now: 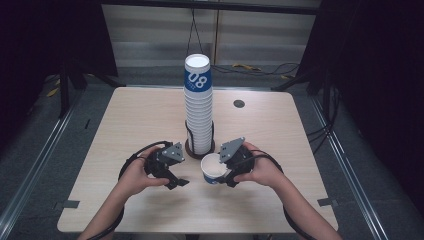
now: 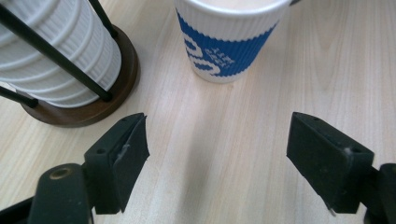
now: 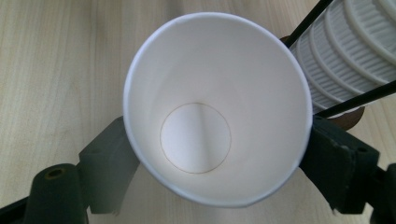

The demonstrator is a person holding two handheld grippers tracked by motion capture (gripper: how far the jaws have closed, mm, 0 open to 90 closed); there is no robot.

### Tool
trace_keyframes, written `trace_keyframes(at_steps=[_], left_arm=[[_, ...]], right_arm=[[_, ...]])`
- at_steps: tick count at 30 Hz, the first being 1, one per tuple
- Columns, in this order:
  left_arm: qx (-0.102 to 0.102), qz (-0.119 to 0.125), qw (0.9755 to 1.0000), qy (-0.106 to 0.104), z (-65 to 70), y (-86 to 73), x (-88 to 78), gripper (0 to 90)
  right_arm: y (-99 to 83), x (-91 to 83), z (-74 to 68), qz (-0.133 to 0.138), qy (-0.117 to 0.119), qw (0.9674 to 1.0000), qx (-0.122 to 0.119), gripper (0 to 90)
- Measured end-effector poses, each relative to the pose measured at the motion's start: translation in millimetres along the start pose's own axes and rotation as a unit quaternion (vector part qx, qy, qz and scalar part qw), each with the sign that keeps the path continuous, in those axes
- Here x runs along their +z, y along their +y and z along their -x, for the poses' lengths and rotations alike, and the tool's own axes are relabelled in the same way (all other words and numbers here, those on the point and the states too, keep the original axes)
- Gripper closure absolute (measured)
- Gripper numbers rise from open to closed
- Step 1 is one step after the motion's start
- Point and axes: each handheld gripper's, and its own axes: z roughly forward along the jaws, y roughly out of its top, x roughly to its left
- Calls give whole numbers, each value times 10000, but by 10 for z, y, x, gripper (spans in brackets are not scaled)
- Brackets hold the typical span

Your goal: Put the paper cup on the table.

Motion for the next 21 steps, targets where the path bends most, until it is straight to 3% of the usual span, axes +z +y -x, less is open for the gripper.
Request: trace_keyframes(at_steps=[12, 21], left_arm=[[-41, -37, 10000, -25, -2, 39, 2, 203], [-35, -112, 9999, -52, -11, 11, 27, 203]], right_arm=[[-67, -28, -85, -141, 12, 9999, 92, 157], [-235, -54, -102, -55, 68, 9990, 428, 135]])
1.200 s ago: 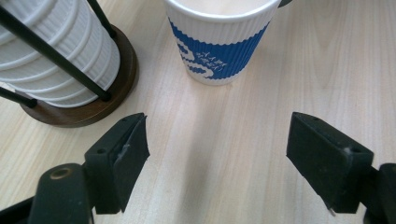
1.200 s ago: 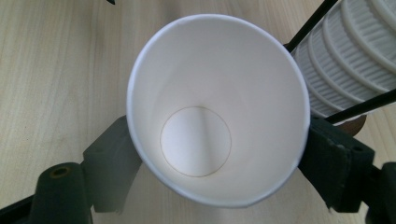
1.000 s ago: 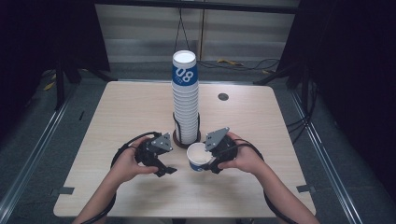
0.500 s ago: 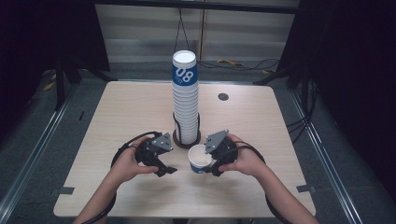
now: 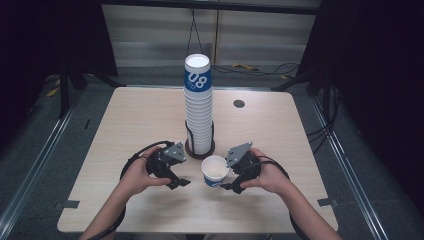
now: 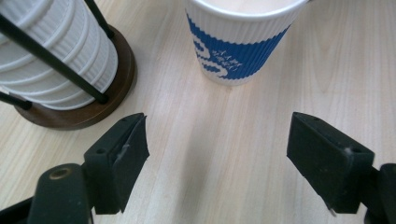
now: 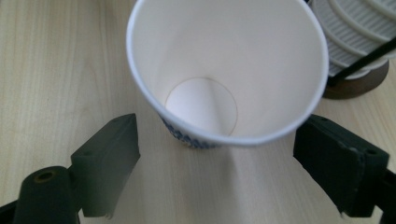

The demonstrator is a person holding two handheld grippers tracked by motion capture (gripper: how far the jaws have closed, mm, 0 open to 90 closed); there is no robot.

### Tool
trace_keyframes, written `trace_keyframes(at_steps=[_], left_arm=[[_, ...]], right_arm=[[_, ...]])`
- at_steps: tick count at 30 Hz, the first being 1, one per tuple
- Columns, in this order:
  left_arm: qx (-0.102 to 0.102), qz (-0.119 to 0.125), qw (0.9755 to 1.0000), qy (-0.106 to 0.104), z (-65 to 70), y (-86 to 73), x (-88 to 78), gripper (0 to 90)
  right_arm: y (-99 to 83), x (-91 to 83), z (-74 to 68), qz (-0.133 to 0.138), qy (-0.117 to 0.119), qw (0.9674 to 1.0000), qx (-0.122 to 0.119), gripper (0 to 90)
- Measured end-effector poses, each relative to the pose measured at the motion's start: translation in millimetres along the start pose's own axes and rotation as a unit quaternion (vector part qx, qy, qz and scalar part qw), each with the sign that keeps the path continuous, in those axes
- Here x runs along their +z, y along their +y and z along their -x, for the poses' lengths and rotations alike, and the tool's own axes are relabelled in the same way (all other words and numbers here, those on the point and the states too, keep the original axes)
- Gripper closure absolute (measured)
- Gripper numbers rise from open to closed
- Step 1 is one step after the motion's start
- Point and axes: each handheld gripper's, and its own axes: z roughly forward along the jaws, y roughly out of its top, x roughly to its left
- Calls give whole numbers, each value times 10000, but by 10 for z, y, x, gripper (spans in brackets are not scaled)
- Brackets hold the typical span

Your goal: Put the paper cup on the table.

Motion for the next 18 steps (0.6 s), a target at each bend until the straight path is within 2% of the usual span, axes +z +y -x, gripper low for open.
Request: trace_keyframes(at_steps=[5, 11, 14, 18], left_arm=[[-58, 54, 10000, 19, -23, -24, -21, 201], [-117, 54, 9999, 50, -35, -52, -16, 201], [-90, 40, 9999, 35, -47, -59, -24, 199], [-174, 21, 9998, 40, -67, -88, -25, 199]], right_arm=[[-144, -74, 3, 158, -13, 9994, 323, 131], [-321, -148, 27, 297, -100, 9970, 713, 129], [-375, -175, 33, 331, -170, 9959, 827, 129], [-454, -212, 41, 379, -240, 9945, 949, 129]])
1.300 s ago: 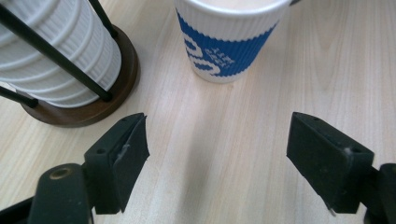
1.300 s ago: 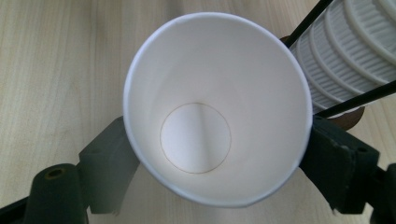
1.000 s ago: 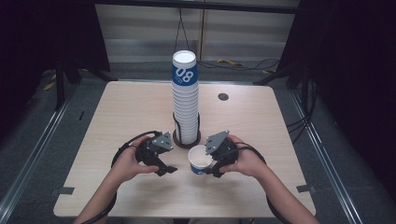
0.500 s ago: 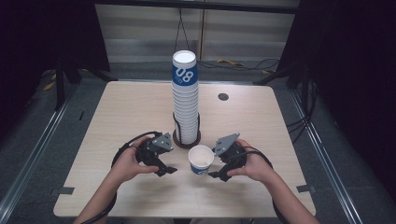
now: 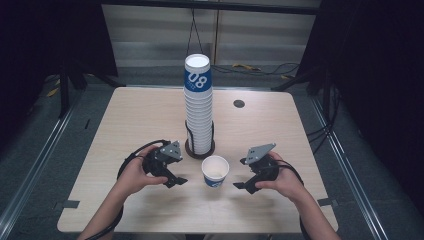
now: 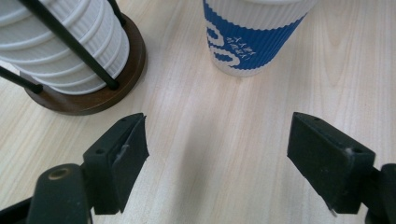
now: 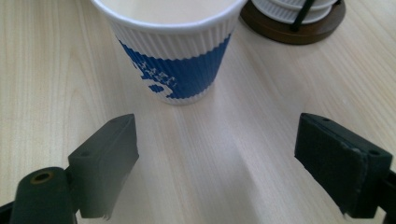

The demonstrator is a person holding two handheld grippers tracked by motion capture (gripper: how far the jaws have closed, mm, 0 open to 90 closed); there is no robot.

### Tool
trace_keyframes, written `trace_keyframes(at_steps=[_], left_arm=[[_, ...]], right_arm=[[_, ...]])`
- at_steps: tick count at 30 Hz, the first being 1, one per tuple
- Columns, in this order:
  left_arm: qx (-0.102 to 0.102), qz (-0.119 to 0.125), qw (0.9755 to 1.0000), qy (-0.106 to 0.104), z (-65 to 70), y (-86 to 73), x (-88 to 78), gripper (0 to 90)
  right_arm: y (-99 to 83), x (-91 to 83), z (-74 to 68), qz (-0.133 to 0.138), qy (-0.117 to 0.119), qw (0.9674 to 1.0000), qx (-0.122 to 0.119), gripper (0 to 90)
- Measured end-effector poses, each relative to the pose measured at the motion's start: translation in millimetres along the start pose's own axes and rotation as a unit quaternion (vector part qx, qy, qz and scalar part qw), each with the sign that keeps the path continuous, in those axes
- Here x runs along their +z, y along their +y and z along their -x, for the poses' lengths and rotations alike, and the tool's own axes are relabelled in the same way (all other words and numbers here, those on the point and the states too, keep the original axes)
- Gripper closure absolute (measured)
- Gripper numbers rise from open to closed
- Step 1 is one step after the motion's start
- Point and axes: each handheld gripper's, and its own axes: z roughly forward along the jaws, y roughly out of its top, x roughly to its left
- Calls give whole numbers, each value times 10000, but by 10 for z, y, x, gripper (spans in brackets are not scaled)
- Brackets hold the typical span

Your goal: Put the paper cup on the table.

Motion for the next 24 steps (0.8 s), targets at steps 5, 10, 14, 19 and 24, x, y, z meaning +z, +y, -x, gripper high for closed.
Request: trace_keyframes(at_steps=[5, 10, 14, 19, 24], left_arm=[[-41, -2, 10000, 3, -27, -39, 0, 197], [-146, -27, 9999, 30, -66, -94, 1, 195], [-177, -41, 9998, 20, -88, -126, 10, 191], [-245, -66, 9997, 19, -126, -177, 7, 190], [-409, -29, 9992, 33, -183, -261, -4, 189]], right_arm=[[-91, -37, 26, 60, -65, 9998, 180, 129], [-170, -40, 43, 133, -96, 9993, 335, 129], [-218, -34, 47, 101, -131, 9991, 384, 129], [-295, -43, 62, 74, -193, 9989, 429, 129], [-380, -69, 107, 92, -234, 9980, 586, 130]])
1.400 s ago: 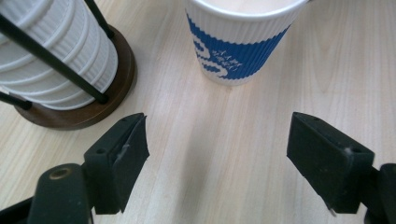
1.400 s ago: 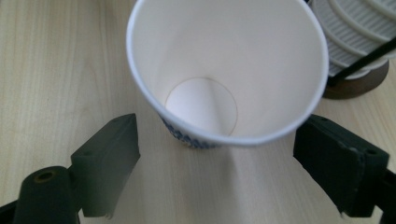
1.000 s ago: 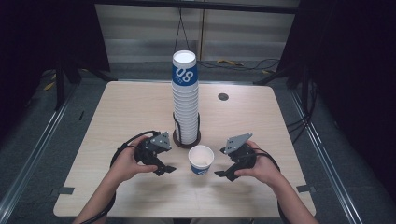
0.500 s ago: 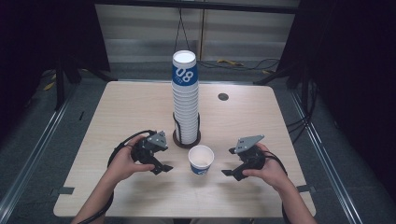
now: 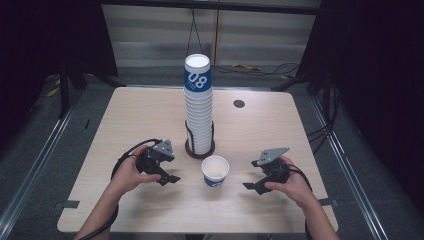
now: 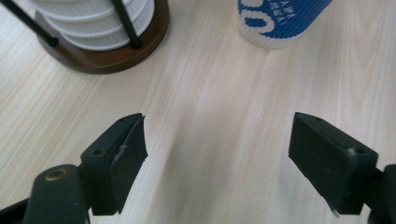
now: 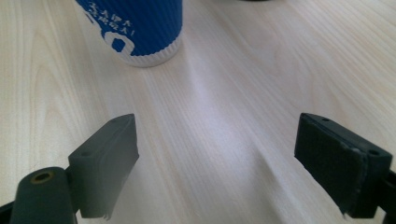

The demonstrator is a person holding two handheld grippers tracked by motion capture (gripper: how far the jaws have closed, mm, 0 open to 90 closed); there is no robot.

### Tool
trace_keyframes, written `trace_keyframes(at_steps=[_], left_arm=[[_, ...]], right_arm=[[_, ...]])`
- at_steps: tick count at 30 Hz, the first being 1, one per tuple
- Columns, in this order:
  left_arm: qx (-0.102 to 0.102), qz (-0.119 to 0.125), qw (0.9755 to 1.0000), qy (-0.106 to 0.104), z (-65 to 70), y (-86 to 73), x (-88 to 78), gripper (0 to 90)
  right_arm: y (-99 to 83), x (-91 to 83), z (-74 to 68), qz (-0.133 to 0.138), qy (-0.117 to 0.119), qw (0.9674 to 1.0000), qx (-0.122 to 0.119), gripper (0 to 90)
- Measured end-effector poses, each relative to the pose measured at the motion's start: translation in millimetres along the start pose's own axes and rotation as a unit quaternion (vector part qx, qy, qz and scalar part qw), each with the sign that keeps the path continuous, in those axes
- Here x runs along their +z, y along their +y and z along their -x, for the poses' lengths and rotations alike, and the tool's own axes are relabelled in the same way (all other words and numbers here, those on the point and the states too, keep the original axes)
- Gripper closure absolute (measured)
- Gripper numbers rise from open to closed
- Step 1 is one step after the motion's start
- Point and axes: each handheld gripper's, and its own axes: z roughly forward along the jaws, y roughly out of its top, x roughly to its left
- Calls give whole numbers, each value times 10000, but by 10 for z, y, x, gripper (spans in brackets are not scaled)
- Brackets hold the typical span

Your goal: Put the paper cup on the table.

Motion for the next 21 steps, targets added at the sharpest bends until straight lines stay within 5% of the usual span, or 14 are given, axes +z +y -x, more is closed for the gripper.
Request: trace_keyframes(at_steps=[18, 21], left_arm=[[-467, 314, 9984, 35, -221, -312, -46, 174], [-419, 257, 9988, 6, -239, -339, -41, 175]], right_arm=[[-186, -54, 60, -32, -143, 9997, 218, 130], [-186, -52, 59, -22, -168, 9996, 219, 131]])
